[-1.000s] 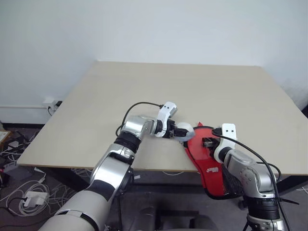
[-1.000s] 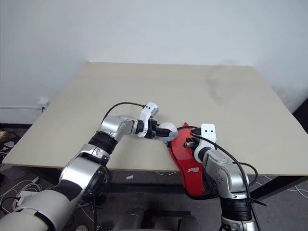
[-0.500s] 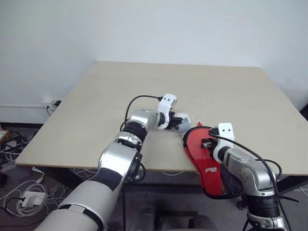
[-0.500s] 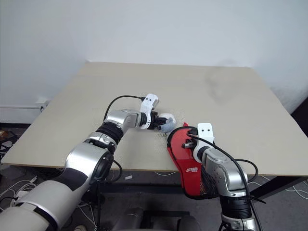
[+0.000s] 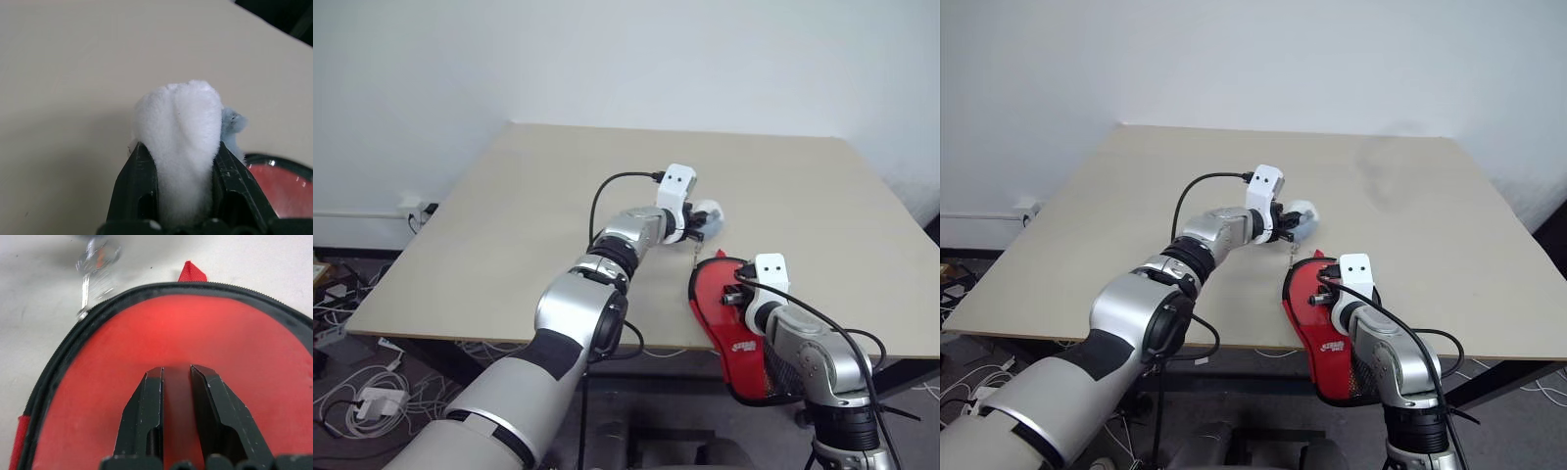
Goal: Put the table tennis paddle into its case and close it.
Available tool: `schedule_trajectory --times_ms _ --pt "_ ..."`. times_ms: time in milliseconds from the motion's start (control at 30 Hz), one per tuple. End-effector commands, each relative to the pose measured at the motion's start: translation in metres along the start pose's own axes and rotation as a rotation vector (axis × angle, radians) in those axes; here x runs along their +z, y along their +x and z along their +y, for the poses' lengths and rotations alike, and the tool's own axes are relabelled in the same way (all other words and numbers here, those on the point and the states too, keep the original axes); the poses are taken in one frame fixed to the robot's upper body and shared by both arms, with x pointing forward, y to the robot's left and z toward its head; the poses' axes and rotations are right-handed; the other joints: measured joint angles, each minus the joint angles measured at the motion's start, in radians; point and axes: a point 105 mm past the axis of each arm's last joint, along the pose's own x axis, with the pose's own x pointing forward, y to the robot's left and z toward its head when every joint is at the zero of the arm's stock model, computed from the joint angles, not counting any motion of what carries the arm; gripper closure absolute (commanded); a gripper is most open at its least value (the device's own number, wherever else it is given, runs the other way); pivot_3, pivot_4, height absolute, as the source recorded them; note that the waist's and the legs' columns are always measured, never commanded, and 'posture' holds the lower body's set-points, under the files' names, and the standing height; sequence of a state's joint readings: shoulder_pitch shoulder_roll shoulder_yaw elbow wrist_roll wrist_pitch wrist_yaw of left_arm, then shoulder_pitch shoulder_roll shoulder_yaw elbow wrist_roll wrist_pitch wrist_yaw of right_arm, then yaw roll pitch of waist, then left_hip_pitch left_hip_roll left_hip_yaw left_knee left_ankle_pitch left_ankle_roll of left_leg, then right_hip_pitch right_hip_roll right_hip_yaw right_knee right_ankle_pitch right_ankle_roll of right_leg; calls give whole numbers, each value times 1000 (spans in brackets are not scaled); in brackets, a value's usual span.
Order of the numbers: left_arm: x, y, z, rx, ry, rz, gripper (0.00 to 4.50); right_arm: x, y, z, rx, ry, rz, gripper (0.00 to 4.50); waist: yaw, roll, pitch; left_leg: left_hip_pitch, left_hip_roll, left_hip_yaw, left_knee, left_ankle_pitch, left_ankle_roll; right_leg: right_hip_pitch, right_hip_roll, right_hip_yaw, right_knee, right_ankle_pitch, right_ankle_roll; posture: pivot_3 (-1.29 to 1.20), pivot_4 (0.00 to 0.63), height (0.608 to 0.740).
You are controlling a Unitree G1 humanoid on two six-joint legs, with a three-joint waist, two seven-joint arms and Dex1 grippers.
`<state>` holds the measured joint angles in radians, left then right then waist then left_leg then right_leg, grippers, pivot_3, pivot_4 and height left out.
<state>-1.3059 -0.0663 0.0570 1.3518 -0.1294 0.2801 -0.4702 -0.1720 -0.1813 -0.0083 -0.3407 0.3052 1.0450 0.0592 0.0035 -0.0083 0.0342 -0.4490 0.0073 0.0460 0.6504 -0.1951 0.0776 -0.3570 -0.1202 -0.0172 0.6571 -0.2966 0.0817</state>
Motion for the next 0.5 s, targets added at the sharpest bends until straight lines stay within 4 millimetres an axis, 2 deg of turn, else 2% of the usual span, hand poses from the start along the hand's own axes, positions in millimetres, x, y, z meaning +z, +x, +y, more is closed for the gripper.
schedule_trajectory --times_ms 33,367,467,500 --pt "37 3 -18 -4 67 -109 3461 -42 2 4 6 13 174 3568 -1 0 0 0 0 0 0 0 0 0 0 0 0 0 0 0 0 715" --pt "4 23 -54 -43 129 -37 3461 -38 2 4 0 1 155 3568 -1 0 0 0 0 0 0 0 0 0 0 0 0 0 0 0 0 715" --pt "-5 28 -77 -136 144 -29 3461 -36 3 3 -9 -3 147 3568 -1 0 0 0 0 0 0 0 -1 0 0 0 0 0 0 0 0 715" --pt "-7 28 -81 -153 148 -28 3046 -36 4 3 -10 -5 146 3568 -1 0 0 0 0 0 0 -1 -2 0 0 0 0 0 0 0 0 715"
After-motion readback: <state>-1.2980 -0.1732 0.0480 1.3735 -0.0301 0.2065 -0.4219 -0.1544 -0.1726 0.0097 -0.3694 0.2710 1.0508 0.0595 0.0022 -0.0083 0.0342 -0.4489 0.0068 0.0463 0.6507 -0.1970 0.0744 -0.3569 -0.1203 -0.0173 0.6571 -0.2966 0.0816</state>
